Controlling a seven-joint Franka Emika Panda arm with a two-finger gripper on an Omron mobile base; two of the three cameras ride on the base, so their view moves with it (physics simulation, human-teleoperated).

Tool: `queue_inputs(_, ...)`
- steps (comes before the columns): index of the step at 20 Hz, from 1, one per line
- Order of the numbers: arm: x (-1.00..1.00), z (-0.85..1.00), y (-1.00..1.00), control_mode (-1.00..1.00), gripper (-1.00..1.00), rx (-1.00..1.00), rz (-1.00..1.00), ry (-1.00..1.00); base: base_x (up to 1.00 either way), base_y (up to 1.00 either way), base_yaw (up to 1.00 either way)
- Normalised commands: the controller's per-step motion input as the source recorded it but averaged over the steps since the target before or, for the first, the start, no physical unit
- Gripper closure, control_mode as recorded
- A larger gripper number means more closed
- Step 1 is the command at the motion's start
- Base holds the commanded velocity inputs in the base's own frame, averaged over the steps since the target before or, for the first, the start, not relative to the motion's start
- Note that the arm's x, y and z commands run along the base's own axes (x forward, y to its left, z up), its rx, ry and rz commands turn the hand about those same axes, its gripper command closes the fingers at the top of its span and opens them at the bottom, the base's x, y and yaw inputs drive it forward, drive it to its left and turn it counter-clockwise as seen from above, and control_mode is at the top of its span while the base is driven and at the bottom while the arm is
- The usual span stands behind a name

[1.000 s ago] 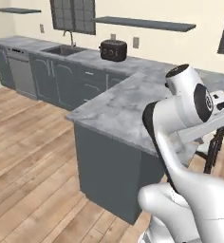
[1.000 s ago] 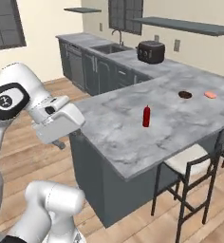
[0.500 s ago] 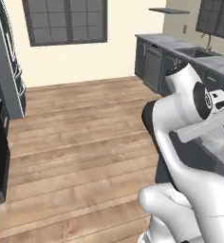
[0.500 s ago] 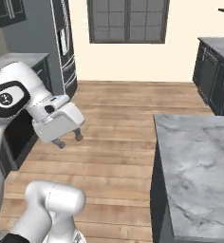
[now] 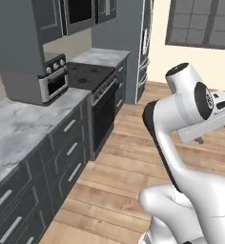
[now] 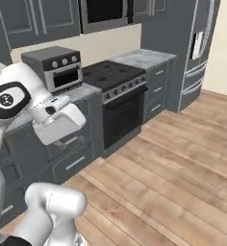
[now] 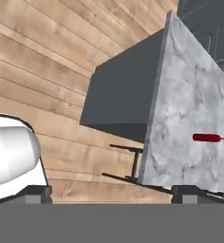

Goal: Move the ketchup and mayonnaise from the cabinet to the dining counter.

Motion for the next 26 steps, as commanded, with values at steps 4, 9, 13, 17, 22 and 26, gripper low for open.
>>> queue_inputs(4, 0.00, 0.00, 0.00, 1.00, -1.00, 0.00, 0.00, 0.00, 0.00, 0.00, 0.92)
queue_inputs(9, 0.00, 0.00, 0.00, 1.00, -1.00, 0.00, 0.00, 0.00, 0.00, 0.00, 0.90)
queue_inputs(13, 0.00, 0.00, 0.00, 1.00, -1.00, 0.00, 0.00, 0.00, 0.00, 0.00, 0.88)
queue_inputs(17, 0.00, 0.00, 0.00, 1.00, -1.00, 0.00, 0.00, 0.00, 0.15, 0.00, 0.78)
queue_inputs(22, 0.00, 0.00, 0.00, 1.00, -1.00, 0.00, 0.00, 0.00, 0.68, -0.20, 0.56)
queue_inputs(26, 0.00, 0.00, 0.00, 1.00, -1.00, 0.00, 0.00, 0.00, 0.94, -0.34, 0.31)
